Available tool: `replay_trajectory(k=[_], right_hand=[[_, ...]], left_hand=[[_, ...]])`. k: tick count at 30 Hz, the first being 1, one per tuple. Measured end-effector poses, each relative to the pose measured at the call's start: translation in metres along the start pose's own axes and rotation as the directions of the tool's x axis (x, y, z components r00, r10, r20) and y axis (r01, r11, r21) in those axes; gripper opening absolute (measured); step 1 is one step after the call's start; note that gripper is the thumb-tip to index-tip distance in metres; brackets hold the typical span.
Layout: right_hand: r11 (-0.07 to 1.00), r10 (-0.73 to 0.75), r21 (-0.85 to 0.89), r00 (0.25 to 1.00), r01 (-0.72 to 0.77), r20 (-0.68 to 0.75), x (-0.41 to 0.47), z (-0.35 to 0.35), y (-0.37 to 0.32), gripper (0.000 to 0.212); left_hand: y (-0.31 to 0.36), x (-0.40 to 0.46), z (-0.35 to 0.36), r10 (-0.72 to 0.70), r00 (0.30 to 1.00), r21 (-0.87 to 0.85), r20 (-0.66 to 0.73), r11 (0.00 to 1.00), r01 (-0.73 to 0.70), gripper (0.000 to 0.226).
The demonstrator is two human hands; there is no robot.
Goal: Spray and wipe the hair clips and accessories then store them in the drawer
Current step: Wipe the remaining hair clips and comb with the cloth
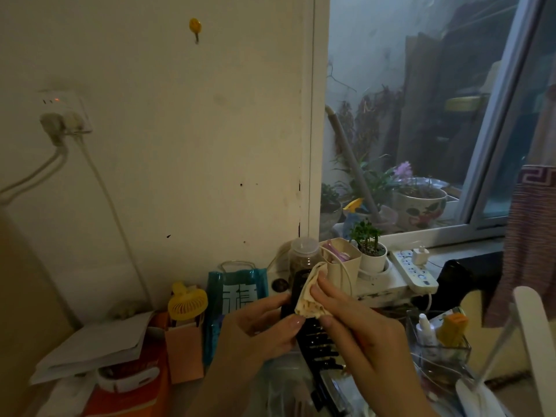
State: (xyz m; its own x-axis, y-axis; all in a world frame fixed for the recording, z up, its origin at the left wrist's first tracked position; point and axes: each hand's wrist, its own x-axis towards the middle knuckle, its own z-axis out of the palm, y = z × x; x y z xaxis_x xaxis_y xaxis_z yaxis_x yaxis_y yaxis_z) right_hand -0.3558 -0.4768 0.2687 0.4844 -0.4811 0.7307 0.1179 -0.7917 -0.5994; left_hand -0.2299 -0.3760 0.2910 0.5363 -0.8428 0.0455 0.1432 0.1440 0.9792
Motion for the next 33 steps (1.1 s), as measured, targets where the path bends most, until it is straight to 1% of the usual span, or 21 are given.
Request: replay_trajectory(k=[2,6,10,12,16,18,19,20,21,22,23,24,26,27,28,29,32,33], right_hand=[[1.0,-0.003,0.017,0.999,0.003,0.033,-0.004,-0.002,0.001,0.037],[0.999,-0.037,0.022,0.996,0.035,0.076,-0.012,-0.004,0.003,0.035],[0.999,0.003,0.032,0.997,-0.005,0.083,-0.018,-0.006,0.004,0.035],[1.0,-0.012,-0.001,0.995,0.012,0.095,-0.022,-0.008,0.004,0.034],[0.999,-0.016,-0.035,0.986,0.023,0.168,-0.029,-0.012,0.004,0.033],[0.993,-0.047,-0.1,0.979,0.068,0.198,-0.033,-0.011,0.007,0.034],[0.992,-0.063,-0.099,0.979,0.083,0.193,-0.036,-0.011,0.009,0.033],[0.994,-0.066,-0.072,0.982,0.08,0.175,-0.038,-0.011,0.011,0.032],[1.0,0.025,0.009,0.988,-0.027,0.151,-0.038,-0.014,0.008,0.029],[0.972,0.157,0.157,0.978,-0.178,0.135,-0.034,-0.017,0.0,0.024],[0.894,0.291,0.32,0.949,-0.315,0.123,-0.031,-0.021,-0.004,0.02],[0.814,0.398,0.427,0.914,-0.394,0.085,-0.028,-0.026,-0.007,0.017],[0.735,0.55,0.485,0.835,-0.474,-0.019,-0.018,-0.031,0.001,0.018],[0.695,0.599,0.518,0.8,-0.498,-0.034,-0.011,-0.03,0.004,0.022],[0.663,0.615,0.551,0.788,-0.507,-0.016,-0.004,-0.027,0.005,0.025],[0.628,0.622,0.577,0.783,-0.522,0.032,0.001,-0.022,0.005,0.028],[0.417,0.631,0.674,0.728,-0.61,0.268,0.009,-0.007,-0.001,0.041],[0.353,0.626,0.699,0.713,-0.621,0.317,0.009,-0.003,-0.001,0.043]], left_hand=[[-0.002,0.003,-0.002,-0.024,1.0,-0.049,-0.002,0.999,0.024,0.027],[-0.005,0.008,-0.006,-0.07,0.997,-0.092,-0.033,0.994,0.067,0.036],[-0.005,0.007,-0.003,-0.037,0.997,-0.085,-0.068,0.996,0.031,0.034],[-0.006,0.008,-0.003,-0.028,0.997,-0.095,-0.07,0.995,0.021,0.033],[-0.007,0.009,-0.008,0.002,0.998,-0.067,-0.058,0.998,-0.006,0.034],[-0.006,0.01,-0.011,0.019,0.997,-0.081,-0.079,0.996,-0.025,0.031],[-0.006,0.011,-0.013,0.026,0.996,-0.075,-0.086,0.997,-0.032,0.031],[-0.005,0.01,-0.014,0.031,0.996,-0.06,-0.08,0.998,-0.036,0.031],[-0.003,0.01,-0.015,0.035,0.997,-0.051,-0.064,0.998,-0.038,0.031],[-0.003,0.01,-0.016,0.036,0.998,-0.053,-0.049,0.998,-0.039,0.03],[-0.003,0.01,-0.016,0.033,0.999,-0.062,-0.038,0.997,-0.035,0.029],[-0.003,0.009,-0.016,0.029,0.999,-0.069,-0.035,0.997,-0.031,0.028],[-0.006,0.008,-0.014,0.014,1.0,-0.074,-0.026,0.997,-0.016,0.028],[-0.007,0.007,-0.013,0.001,1.0,-0.082,-0.013,0.997,-0.002,0.028],[-0.009,0.006,-0.012,-0.013,1.0,-0.091,0.009,0.996,0.014,0.029],[-0.009,0.005,-0.01,-0.032,0.999,-0.102,0.036,0.994,0.035,0.03],[-0.012,0.003,-0.009,-0.082,0.99,-0.108,0.111,0.99,0.094,0.038],[-0.012,0.002,-0.009,-0.092,0.989,-0.114,0.119,0.988,0.106,0.041]])
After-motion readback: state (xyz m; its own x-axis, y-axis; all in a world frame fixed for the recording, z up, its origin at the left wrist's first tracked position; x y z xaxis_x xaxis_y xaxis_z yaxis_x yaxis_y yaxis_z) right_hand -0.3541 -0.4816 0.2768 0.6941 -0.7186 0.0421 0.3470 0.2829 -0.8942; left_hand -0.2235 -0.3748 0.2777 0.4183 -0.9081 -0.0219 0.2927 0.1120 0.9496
